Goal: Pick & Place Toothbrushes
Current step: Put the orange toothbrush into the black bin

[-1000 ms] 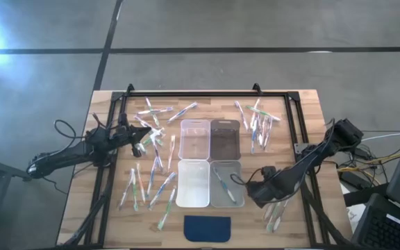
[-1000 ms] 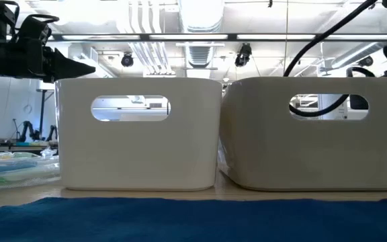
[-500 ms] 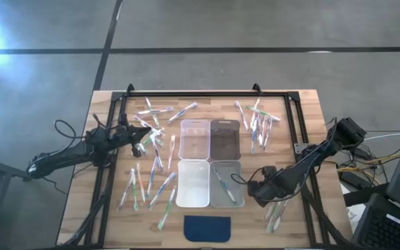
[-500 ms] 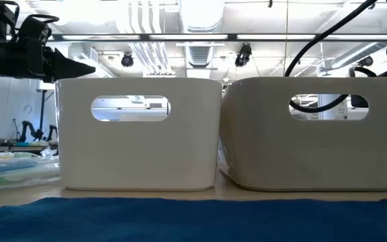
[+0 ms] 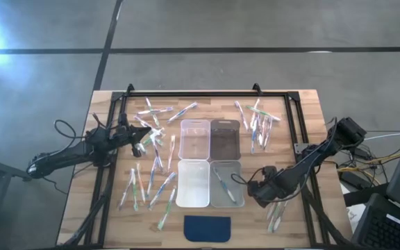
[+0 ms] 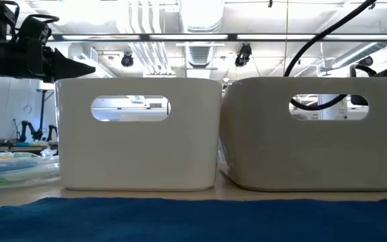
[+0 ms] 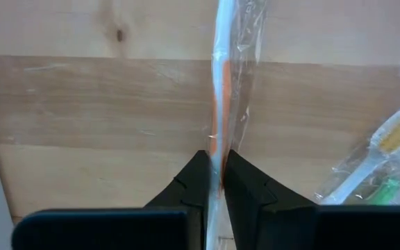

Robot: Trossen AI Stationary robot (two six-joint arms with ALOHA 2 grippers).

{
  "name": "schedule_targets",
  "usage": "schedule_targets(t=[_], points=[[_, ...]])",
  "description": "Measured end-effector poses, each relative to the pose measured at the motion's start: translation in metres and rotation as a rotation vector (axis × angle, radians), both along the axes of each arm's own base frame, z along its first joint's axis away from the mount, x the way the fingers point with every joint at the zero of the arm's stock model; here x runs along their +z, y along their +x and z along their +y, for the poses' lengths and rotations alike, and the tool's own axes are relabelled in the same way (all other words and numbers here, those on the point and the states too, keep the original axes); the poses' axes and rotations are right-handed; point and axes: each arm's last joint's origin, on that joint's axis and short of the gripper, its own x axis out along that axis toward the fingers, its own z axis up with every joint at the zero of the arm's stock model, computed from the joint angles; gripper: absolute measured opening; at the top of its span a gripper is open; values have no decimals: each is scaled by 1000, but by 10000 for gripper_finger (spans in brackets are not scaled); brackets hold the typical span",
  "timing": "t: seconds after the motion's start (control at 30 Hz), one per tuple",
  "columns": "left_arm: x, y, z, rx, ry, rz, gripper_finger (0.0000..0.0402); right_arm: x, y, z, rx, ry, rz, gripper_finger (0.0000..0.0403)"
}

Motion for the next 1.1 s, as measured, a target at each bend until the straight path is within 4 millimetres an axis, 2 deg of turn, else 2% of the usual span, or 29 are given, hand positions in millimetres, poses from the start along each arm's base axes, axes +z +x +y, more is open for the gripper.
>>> schedule_targets(t=[0.63,0.93,1.1], points=[[0,0,0,-1,0,0,18,40,-3,-16,94,-149,-265,18],[0,0,0,0,0,0,17,51,4,-43,165,-202,-259,18],[0,0,0,-1,0,0,18,65,12,-63,230,-265,-277,18]])
